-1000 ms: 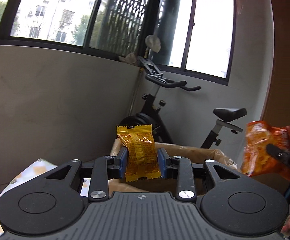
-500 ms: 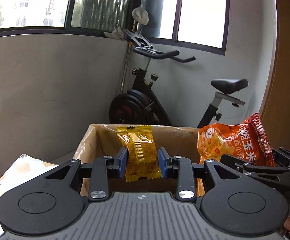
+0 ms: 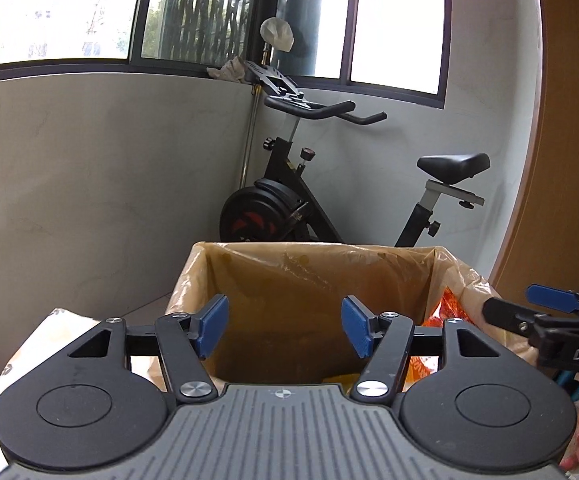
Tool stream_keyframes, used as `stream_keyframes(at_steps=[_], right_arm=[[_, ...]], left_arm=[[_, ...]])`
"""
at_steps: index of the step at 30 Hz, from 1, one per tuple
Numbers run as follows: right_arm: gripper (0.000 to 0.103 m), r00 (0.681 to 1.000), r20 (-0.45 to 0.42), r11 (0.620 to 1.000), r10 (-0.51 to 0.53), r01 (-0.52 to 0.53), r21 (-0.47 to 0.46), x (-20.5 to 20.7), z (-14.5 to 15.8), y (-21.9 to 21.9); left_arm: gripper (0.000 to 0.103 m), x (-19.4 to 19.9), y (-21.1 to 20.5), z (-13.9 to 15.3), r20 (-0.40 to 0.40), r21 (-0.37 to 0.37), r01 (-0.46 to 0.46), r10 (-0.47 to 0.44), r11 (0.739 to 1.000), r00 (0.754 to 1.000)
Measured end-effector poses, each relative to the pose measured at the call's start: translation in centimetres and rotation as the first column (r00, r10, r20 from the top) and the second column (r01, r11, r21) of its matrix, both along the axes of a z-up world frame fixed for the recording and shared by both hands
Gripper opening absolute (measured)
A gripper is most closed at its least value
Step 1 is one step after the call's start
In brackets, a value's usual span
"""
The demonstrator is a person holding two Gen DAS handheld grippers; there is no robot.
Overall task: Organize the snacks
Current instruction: 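Carry both packets over the box and open both tools to drop them, then move both open tools back down to the snack pile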
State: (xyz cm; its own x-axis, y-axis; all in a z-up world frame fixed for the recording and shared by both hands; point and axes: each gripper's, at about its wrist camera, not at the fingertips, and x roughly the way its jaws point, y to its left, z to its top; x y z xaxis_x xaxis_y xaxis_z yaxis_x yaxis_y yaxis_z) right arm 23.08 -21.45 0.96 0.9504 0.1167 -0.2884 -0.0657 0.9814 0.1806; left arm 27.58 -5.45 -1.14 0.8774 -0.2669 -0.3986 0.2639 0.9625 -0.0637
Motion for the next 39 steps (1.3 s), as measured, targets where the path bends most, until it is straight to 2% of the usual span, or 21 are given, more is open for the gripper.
stream_keyframes(at_steps=[7,12,16,20,27,32,39], right_arm=[[0.102,1.0,0.002,0.999,-0.027,0.027,0.022,-3.1,0.0,0.2],[0.103,1.0,0.001,0.997,-0.016,0.016,0.076,-5.2,-0.5,0.3],[0.103,1.0,0.002,0.992,-0.012,0.012,0.125,-7.0,-1.2,0.5],[0.103,1.0,0.002,0.992,-0.003,0.002,0.129,-8.8,-2.2,1.3],[0.103,1.0,-0.008,0.992,0.022,-0.021,0.121,-11.3,-4.1,3.0],[0.103,0.996,-0.072,0.993,0.059,-0.051,0.107,-12.1,-6.0,4.5],[0.103,0.978,-0.193,0.981,0.08,-0.043,0.188,-12.4,-8.9,5.4]], left_arm=[[0.068,-3.1,1.7,0.0,-0.014,0.012,0.002,-0.001,1.0,1.0],[0.069,-5.2,3.6,-0.3,-0.037,-0.014,-0.001,0.0,1.0,0.999],[0.069,-7.3,4.8,-0.9,-0.04,-0.008,-0.021,0.021,1.0,0.999],[0.069,-9.5,5.8,-1.7,-0.044,0.006,-0.033,0.033,0.999,0.998],[0.069,-12.2,7.8,-4.3,-0.107,-0.026,-0.039,0.036,0.999,0.994],[0.069,-13.1,8.4,-6.6,-0.163,-0.067,-0.063,0.051,0.996,0.985],[0.069,-14.6,7.5,-9.6,-0.223,-0.072,-0.055,0.037,0.996,0.974]])
